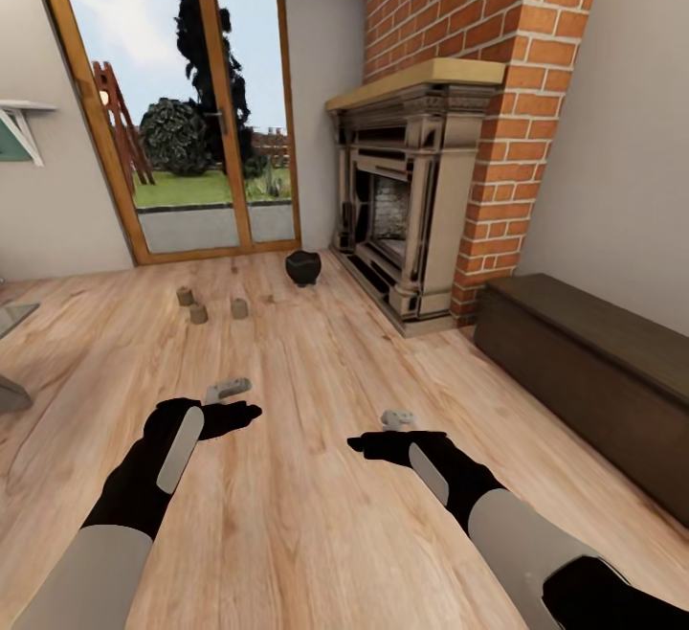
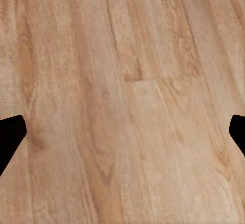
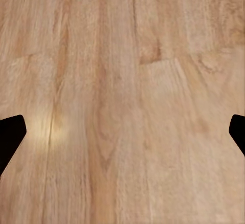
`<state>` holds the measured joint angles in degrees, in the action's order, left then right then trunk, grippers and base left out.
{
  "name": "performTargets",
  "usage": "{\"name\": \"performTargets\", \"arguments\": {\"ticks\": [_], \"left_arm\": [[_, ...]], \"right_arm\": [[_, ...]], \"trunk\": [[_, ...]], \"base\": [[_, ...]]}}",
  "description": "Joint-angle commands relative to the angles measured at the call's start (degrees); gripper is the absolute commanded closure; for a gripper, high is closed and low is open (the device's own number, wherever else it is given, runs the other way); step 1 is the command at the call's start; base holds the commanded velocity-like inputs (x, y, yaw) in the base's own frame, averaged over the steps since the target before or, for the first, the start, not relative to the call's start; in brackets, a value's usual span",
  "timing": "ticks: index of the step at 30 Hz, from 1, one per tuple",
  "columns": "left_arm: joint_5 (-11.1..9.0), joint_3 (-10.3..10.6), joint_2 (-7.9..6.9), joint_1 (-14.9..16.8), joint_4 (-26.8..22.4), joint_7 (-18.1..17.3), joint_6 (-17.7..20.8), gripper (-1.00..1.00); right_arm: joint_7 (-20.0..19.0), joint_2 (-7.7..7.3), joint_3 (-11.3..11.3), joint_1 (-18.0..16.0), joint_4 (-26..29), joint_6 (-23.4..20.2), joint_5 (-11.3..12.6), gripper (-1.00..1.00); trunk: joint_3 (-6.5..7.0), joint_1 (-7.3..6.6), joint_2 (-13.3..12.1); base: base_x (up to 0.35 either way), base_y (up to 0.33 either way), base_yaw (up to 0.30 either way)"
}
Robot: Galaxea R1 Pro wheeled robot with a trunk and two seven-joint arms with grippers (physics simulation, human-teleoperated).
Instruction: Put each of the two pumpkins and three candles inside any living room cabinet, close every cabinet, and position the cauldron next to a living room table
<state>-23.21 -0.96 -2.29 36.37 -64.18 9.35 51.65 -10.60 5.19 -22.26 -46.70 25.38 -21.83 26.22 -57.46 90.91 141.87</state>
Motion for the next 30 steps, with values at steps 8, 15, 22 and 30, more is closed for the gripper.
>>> {"name": "performTargets", "arguments": {"ticks": [8, 15, 22, 30], "left_arm": [[-0.6, 0.1, 0.01, 0.0, -0.1, 0.5, 0.2, -1.0], [-0.6, 0.1, 0.01, 0.0, -0.1, 0.5, 0.2, -1.0], [-0.6, 0.1, 0.01, 0.0, -0.1, 0.5, 0.2, -1.0], [-0.6, 0.0, 0.01, 0.0, -0.1, 0.5, 0.2, -1.0]], "right_arm": [[0.1, 0.07, -0.1, -0.1, 0.0, -0.3, 0.2, -1.0], [0.1, 0.08, -0.1, -0.1, 0.0, -0.3, 0.2, -1.0], [0.4, 0.06, -0.1, -0.1, 0.0, -0.4, 0.2, -1.0], [0.4, 0.13, -0.2, -0.1, 0.0, -0.3, 0.2, -1.0]], "trunk": [[-0.07, 0.02, 0.0], [-0.44, 0.02, 0.0], [-0.93, 0.02, 0.0], [-1.5, 0.02, 0.0]], "base": [[0.293, 0.165, 0.002], [0.314, 0.109, 0.134], [0.335, 0.009, 0.18], [0.337, 0.0, 0.172]]}}
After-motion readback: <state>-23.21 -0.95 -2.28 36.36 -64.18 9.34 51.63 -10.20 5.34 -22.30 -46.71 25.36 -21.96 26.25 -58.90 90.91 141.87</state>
